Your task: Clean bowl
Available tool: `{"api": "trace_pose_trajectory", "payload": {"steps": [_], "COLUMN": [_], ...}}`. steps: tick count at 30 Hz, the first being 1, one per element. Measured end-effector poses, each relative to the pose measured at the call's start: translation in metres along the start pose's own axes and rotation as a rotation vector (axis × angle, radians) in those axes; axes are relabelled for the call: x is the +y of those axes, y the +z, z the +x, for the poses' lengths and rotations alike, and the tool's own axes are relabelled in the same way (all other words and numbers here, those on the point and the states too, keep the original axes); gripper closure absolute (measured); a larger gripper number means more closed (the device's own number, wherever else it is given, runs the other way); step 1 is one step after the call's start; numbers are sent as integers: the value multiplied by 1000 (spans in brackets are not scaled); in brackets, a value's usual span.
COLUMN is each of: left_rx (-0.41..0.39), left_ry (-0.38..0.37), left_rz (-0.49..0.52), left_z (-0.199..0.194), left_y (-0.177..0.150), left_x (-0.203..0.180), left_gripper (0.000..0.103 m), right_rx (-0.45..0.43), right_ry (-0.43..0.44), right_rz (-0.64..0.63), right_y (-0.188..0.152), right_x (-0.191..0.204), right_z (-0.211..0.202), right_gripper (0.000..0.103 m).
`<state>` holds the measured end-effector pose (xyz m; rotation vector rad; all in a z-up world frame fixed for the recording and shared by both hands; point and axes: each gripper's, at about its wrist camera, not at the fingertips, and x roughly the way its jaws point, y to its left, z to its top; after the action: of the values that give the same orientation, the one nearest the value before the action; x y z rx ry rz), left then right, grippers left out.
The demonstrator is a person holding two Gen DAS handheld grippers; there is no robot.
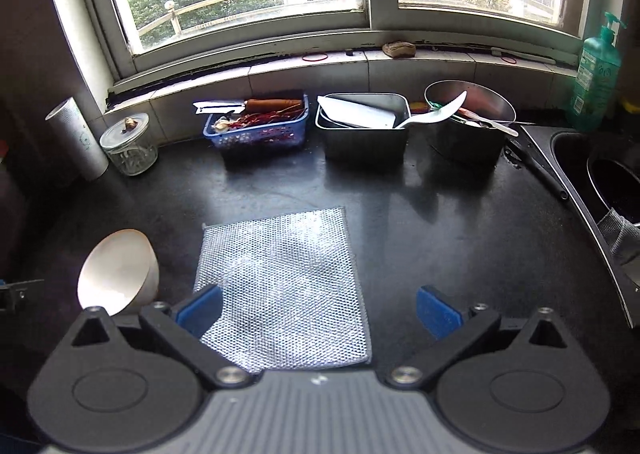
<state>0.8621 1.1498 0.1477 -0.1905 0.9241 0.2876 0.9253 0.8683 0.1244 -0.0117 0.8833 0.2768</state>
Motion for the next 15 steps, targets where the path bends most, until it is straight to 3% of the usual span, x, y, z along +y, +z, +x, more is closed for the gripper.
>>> {"api": "trace_pose_trajectory", "payload": {"steps": [11,15], "left_rx": [-26,-67], "left_ry": [-38,-34], "left_rz": [17,40], "left_z": [-6,-16], "left_y": [6,9], "left_x": [-1,-8], "left_gripper": [0,0], "right_rx": [14,-62], "right_ry": [-36,-43], "right_rz": [-54,-67], "right_y": [3,10], "right_x": [39,40], "right_z": [-13,-27], "right_gripper": [0,0]}}
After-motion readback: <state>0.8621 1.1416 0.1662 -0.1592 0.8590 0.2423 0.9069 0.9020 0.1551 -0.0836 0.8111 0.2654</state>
